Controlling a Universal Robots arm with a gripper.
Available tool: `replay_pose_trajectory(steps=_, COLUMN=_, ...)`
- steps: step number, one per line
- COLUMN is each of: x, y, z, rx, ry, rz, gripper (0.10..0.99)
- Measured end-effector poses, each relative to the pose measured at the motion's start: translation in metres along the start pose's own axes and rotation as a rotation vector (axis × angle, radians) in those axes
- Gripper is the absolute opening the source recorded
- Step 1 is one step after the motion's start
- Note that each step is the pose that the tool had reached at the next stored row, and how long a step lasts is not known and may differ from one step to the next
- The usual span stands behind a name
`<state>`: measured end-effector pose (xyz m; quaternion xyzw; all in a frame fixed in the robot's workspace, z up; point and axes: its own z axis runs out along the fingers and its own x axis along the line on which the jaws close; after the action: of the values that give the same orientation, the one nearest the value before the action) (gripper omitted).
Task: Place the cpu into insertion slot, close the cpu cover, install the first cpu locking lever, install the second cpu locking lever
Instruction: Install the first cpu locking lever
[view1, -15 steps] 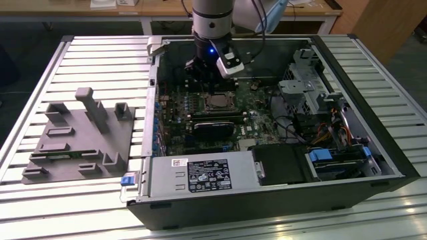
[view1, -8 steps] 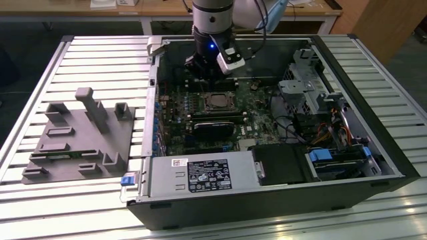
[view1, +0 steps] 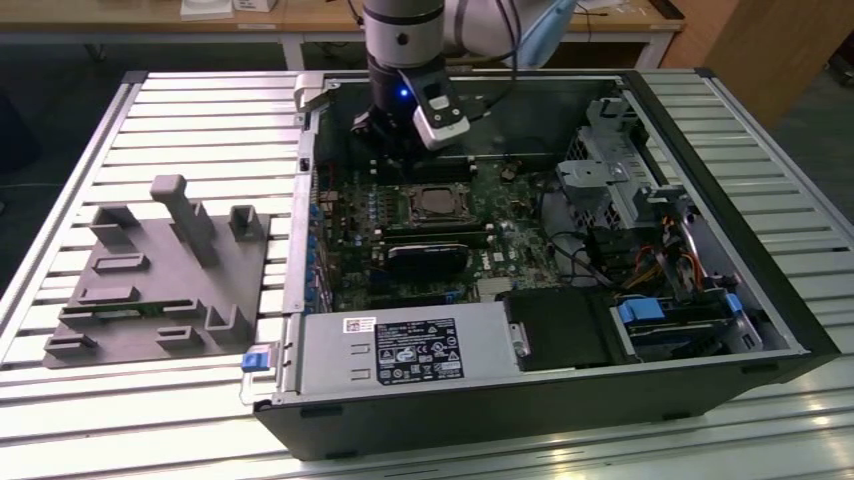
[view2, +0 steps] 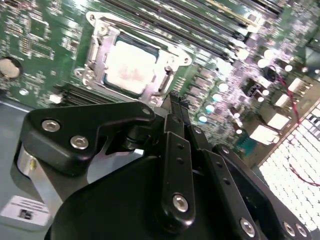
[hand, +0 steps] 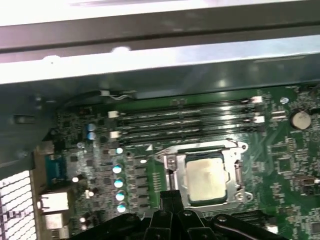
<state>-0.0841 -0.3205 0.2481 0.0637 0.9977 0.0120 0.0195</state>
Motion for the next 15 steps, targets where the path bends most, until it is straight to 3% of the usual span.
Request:
replay_pose_trajectory(steps=7, x=0.0156, y=-0.002, z=0.0, rx=-0.001, ry=0.0001, rz=0.0, gripper=0.106)
replay_pose_trajectory(steps=9, x=0.0187, y=-0.0024, z=0.0002, rx=-0.009, ry=0.0012, rz=0.0, gripper=0.106)
replay_pose_trajectory(steps=12, x=0.0229, y=-0.0032, z=0.0003, rx=-0.038, ry=0.0049, rz=0.001, gripper=0.106)
replay_pose_trajectory(steps=15, x=0.0264, y=-0.0039, z=0.0004, rx=-0.089, ry=0.0114, rz=0.004, gripper=0.106)
